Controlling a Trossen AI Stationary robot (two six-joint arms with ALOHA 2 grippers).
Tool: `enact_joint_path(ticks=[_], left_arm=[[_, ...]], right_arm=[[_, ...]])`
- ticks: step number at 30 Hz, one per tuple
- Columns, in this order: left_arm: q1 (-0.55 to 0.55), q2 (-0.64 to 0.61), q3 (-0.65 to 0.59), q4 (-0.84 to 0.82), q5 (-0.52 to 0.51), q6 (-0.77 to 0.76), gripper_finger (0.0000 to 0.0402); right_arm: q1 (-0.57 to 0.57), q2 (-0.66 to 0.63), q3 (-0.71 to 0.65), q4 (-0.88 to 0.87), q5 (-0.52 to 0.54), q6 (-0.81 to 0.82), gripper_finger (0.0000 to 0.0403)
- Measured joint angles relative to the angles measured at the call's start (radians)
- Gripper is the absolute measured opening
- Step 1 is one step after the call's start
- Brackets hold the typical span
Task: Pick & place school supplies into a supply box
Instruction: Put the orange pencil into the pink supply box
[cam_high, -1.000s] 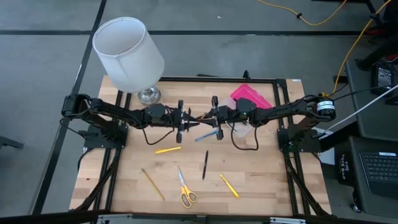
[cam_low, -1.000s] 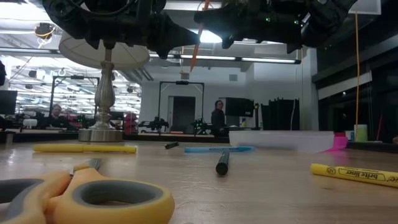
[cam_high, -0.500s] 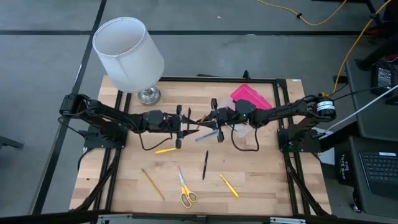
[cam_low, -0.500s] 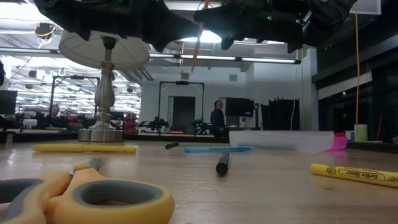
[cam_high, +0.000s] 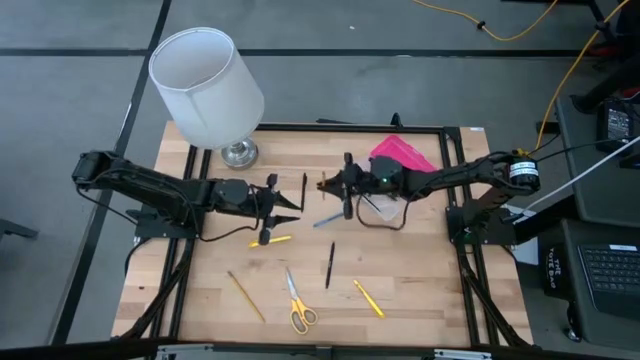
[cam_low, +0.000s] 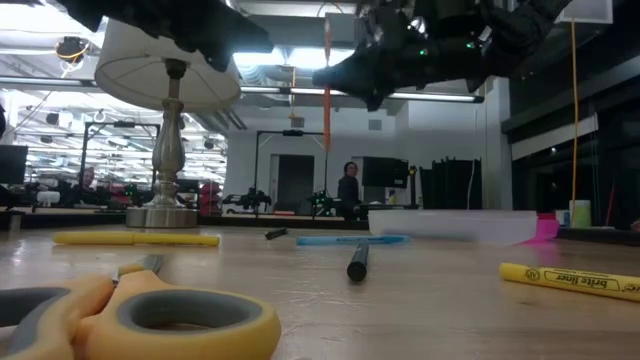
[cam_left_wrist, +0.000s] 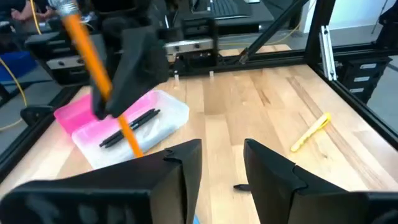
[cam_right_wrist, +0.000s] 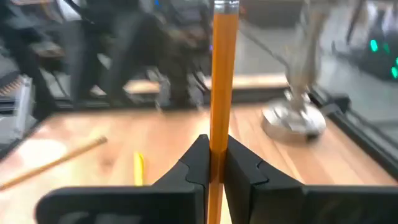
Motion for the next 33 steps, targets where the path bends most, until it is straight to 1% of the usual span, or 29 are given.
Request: enact_joint_path(ticks=[2,3,6,9,13,16,21,28,33], left_arm=[[0.0,-0.002,0.0,-0.002,-0.001,-0.004,0.0107],[0.0,-0.002,0.0,-0.002,-0.001,-0.004,0.0106],[0.0,0.003,0.0,-0.002,-0.001,0.006,0.0103],[0.0,0.005,0.0,-0.004,-0.001,0.034,0.0103],[0.0,0.005,0.0,-0.002,-0.001,0.038,0.0104],[0.0,0.005,0.0,-0.002,-0.001,0.039,0.0103],[0.0,0.005,0.0,-0.002,-0.001,0.039,0.0104],[0.0,0.005,0.0,-0.002,-0.002,0.039,0.0106],[0.003,0.005,0.0,-0.002,-0.004,0.04,0.0103]], right_arm=[[-0.012,0.0,0.046,-0.129,0.008,-0.001,0.0032],[-0.014,0.0,0.076,-0.208,0.029,-0.002,0.0029],[-0.014,0.0,0.18,-0.455,0.133,-0.028,0.0027],[-0.014,0.0,0.276,-0.693,0.238,-0.017,0.0027],[-0.016,0.0,0.361,-0.902,0.327,0.032,0.0027],[-0.017,0.0,0.4,-1.031,0.371,0.069,0.0027],[-0.045,0.0,0.434,-1.201,0.391,0.172,0.0027],[-0.093,0.0,0.399,-1.276,0.391,0.262,0.0027],[-0.116,0.0,0.356,-1.29,0.391,0.288,0.0027]])
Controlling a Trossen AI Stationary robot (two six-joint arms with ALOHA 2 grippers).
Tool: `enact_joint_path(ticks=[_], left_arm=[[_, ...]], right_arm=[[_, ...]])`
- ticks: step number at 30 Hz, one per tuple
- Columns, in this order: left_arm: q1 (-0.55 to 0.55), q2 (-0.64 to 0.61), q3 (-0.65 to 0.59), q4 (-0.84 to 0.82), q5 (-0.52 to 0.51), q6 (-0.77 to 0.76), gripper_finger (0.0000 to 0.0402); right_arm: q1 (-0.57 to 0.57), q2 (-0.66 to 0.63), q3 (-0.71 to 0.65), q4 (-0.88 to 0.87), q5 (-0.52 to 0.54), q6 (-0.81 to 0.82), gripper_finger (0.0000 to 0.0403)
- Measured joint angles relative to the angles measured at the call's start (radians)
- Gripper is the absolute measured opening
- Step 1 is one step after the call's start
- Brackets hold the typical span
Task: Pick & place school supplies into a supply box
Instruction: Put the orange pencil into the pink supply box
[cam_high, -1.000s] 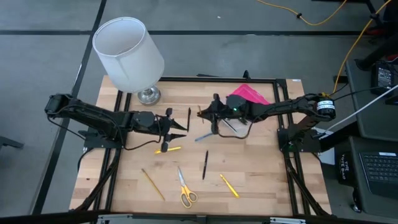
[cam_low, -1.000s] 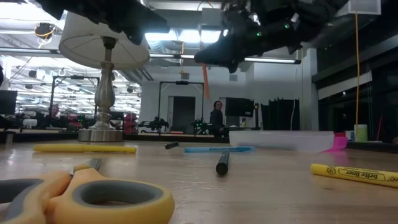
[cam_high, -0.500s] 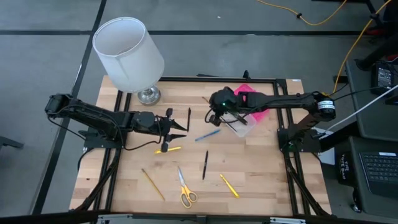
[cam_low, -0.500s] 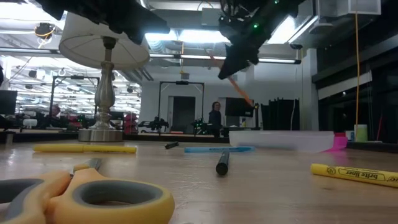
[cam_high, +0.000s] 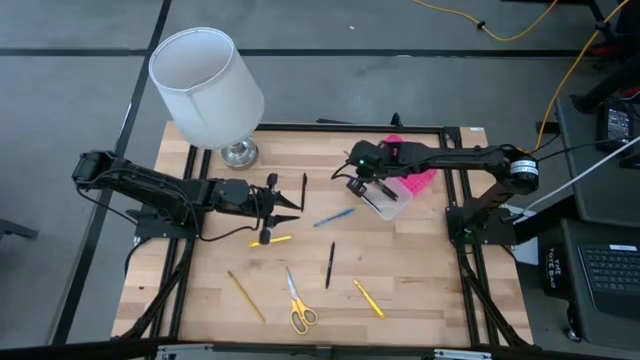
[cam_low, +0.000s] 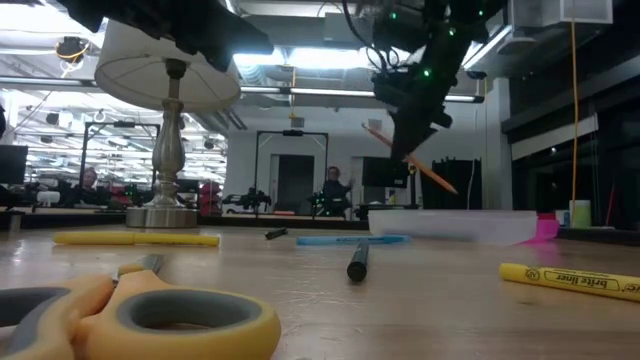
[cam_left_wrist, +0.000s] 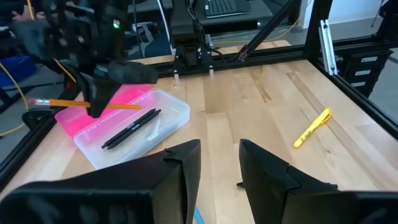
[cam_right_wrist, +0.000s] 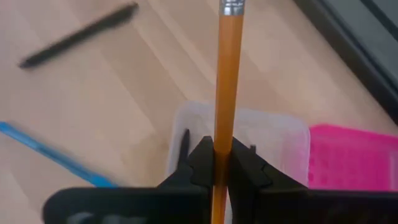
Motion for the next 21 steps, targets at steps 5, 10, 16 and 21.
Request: enact_joint_path(ticks=[5,10,16,21], left_arm=[[0.0,0.0,0.0,0.0,-0.008,0.062,0.0104],[0.0,0.0,0.0,0.0,-0.008,0.074,0.0102],[0.0,0.0,0.0,0.0,-0.008,0.07,0.0104],[0.0,0.0,0.0,0.0,-0.008,0.07,0.0106]], right_arm=[[-0.014,0.0,-0.072,0.01,0.0,0.029,0.0027],[-0.015,0.001,-0.125,0.016,-0.022,0.07,0.0027],[-0.015,0.001,-0.169,0.037,-0.044,0.081,0.0027],[-0.015,0.001,-0.193,0.053,-0.045,0.1,0.0027]])
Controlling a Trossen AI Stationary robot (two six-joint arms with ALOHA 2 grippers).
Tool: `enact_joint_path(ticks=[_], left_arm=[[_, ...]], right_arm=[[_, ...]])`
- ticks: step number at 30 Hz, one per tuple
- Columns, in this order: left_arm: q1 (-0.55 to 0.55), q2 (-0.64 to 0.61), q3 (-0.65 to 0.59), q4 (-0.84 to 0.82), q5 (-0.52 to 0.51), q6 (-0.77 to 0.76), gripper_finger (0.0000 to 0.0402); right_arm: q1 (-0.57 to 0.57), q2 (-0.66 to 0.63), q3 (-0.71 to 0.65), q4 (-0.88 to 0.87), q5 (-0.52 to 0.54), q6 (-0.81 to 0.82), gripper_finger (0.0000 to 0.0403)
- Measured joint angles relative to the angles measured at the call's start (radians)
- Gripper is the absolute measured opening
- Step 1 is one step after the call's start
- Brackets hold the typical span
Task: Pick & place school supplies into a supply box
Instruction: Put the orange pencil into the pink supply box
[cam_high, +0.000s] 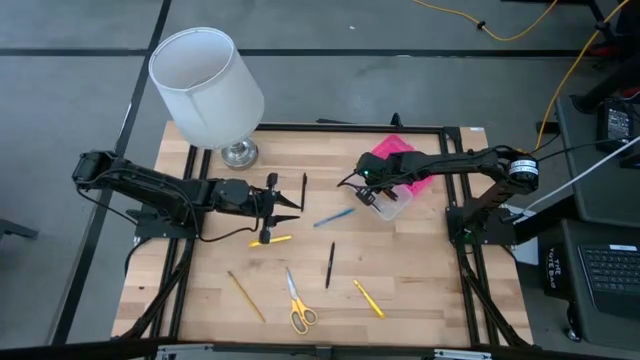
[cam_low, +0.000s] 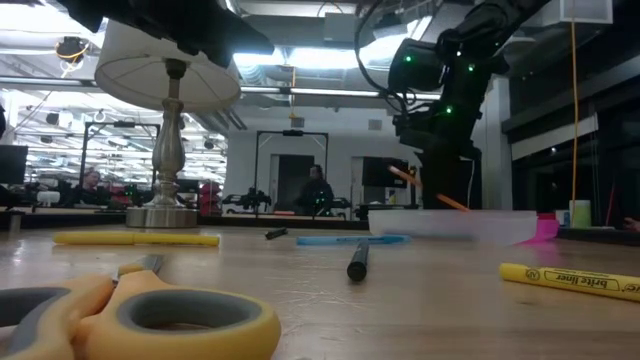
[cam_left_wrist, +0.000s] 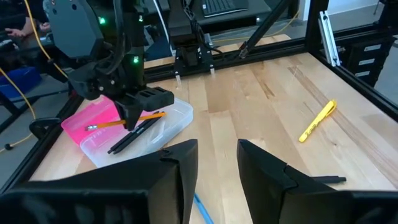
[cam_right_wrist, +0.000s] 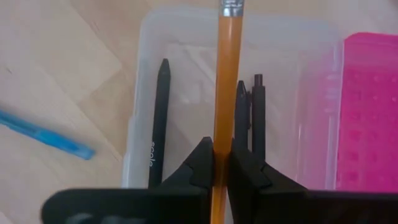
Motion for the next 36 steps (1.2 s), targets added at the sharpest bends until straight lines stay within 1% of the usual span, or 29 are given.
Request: enact_joint_path(ticks=[8,12,21,26,31,36], left_arm=[[0.0,0.0,0.0,0.0,0.0,0.0,0.0103],[0.0,0.0,0.0,0.0,0.0,-0.001,0.0104],[0.0,0.0,0.0,0.0,0.0,-0.001,0.0104],[0.0,0.0,0.0,0.0,0.0,-0.001,0.0106],[0.0,0.0,0.0,0.0,0.0,-0.001,0.0103],[0.0,0.0,0.001,0.0,0.0,-0.001,0.0104]], right_arm=[[0.0,0.0,-0.003,-0.001,-0.001,-0.031,0.0036],[0.0,0.0,-0.003,-0.003,-0.044,-0.028,0.0039],[0.0,0.0,-0.003,-0.013,-0.043,-0.031,0.0041],[0.0,0.0,-0.003,-0.013,-0.044,-0.078,0.0042],[0.0,0.0,-0.003,-0.014,-0.043,-0.078,0.0043],[0.0,0.0,-0.003,-0.068,-0.043,-0.081,0.0048]])
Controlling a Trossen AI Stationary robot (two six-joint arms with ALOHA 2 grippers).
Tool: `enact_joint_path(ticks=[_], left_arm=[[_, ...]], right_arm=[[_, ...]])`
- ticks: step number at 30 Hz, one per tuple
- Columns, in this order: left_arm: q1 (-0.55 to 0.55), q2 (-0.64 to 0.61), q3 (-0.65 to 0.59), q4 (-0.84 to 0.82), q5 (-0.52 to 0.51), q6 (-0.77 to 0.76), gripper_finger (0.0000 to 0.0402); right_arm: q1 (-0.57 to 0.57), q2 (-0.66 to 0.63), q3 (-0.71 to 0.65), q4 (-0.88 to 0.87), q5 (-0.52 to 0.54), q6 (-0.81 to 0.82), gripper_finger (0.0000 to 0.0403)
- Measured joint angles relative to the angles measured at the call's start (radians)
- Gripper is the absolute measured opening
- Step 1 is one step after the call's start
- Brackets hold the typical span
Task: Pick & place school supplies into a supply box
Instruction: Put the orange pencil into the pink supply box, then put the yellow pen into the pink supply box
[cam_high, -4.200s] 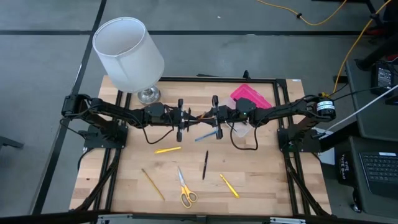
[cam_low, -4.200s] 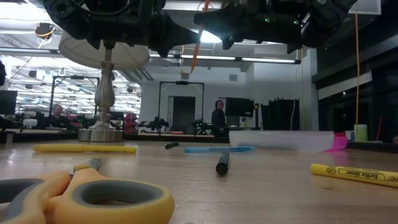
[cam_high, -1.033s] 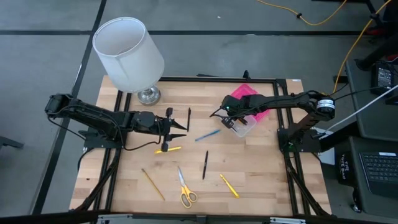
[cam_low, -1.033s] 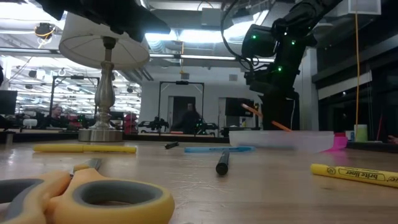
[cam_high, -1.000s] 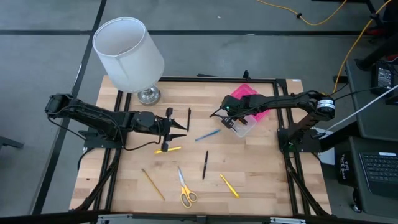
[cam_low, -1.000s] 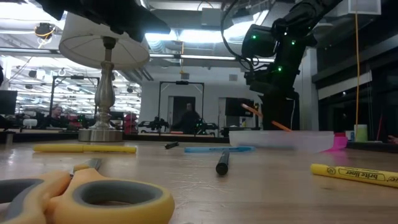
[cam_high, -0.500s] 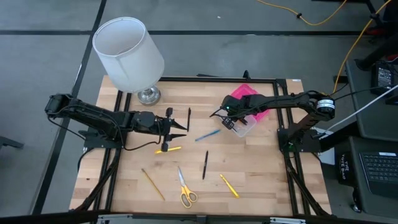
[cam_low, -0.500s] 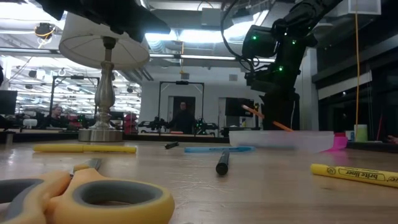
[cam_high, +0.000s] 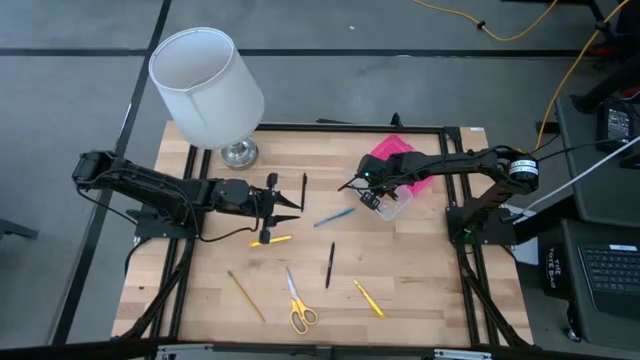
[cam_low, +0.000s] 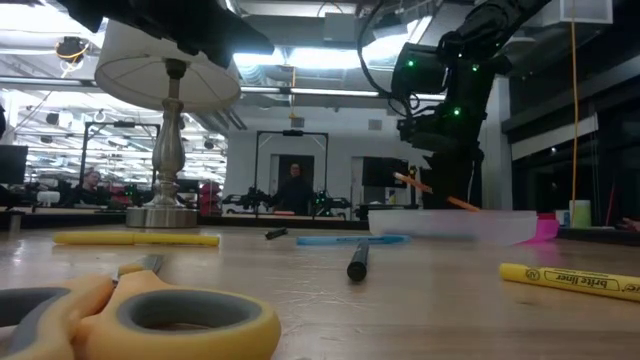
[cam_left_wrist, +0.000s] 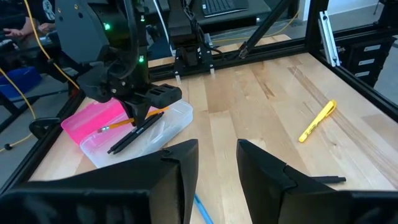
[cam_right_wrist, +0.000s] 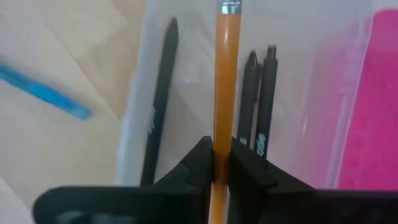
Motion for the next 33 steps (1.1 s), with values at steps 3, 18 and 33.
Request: enact_joint_path(ticks=[3,18,33], left_arm=[[0.0,0.0,0.0,0.0,0.0,0.0,0.0104],[0.0,0.0,0.0,0.0,0.0,0.0,0.01],[-0.025,0.008,0.0,0.0,-0.027,-0.144,0.0099]], right_arm=[[0.0,0.0,0.0,-0.031,0.0,0.001,0.0062],[0.012,0.0,0.051,-0.017,0.003,-0.074,0.0098],[0.272,-0.195,-0.015,0.274,0.18,-0.207,0.0014]])
